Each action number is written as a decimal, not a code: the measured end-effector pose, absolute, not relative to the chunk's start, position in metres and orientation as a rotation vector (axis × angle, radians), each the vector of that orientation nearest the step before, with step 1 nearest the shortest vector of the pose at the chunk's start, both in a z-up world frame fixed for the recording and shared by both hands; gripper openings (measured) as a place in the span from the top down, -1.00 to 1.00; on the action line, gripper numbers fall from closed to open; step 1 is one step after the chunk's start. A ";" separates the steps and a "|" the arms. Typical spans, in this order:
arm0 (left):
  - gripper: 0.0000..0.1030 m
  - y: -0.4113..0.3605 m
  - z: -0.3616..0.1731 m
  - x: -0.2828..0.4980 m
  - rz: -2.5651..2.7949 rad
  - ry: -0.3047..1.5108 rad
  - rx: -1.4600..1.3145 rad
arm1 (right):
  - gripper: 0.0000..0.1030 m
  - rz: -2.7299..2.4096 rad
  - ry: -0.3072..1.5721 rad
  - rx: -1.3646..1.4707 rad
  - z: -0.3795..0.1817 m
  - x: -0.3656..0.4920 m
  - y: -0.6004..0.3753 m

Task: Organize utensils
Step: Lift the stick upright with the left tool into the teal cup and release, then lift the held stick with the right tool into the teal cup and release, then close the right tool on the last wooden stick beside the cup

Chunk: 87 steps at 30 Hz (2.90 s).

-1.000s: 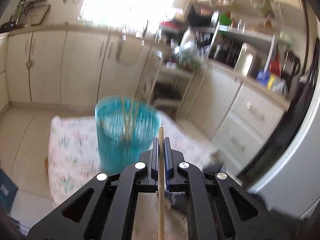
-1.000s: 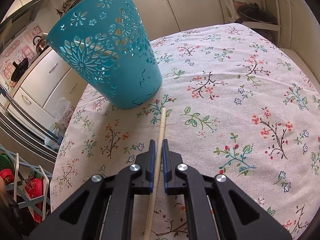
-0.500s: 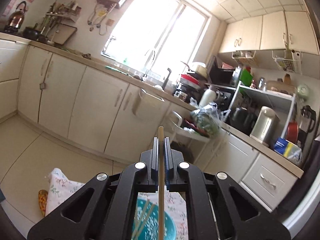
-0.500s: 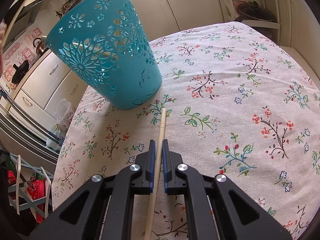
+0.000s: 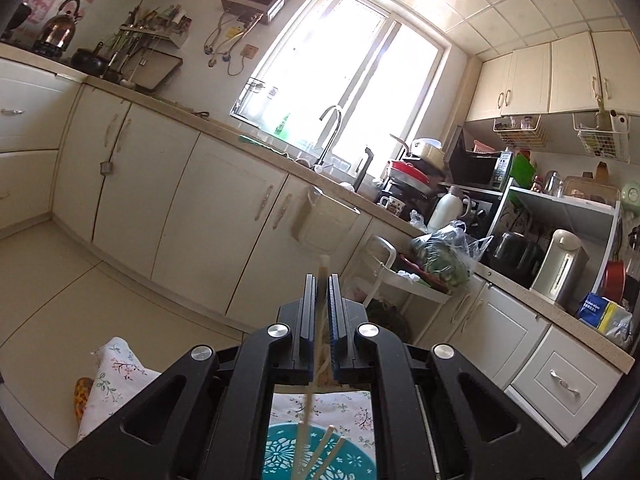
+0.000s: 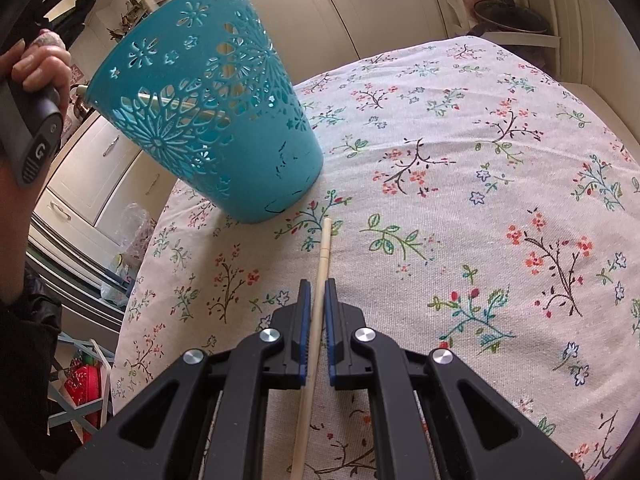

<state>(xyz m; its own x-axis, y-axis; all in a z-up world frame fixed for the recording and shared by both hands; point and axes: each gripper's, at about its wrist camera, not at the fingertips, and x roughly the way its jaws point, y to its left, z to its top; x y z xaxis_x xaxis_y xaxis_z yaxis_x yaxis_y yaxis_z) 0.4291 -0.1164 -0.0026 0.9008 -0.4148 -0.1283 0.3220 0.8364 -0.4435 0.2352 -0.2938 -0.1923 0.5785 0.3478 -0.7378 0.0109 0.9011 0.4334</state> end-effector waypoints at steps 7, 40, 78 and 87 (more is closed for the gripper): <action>0.91 -0.123 -0.014 0.423 -0.414 0.277 -0.366 | 0.88 0.205 0.941 0.421 -0.192 0.236 -0.295; -0.45 -0.035 -0.192 0.335 -0.184 0.737 -0.326 | 0.94 0.442 0.476 0.571 -0.026 0.237 -0.321; -0.49 -0.034 -0.200 0.344 -0.195 0.777 -0.377 | 0.92 0.116 1.088 0.064 -0.178 0.275 -0.293; -0.50 -0.033 -0.200 0.345 -0.194 0.779 -0.379 | 0.17 0.055 1.063 0.344 -0.172 0.269 -0.302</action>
<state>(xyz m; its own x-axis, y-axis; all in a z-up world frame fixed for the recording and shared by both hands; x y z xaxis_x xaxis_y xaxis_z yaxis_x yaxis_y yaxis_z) 0.3449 -0.0332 -0.1999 0.6982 -0.3075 -0.6465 0.0311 0.9152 -0.4017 0.2694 -0.3017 -0.1715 0.4901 0.2083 -0.8464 0.1205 0.9455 0.3024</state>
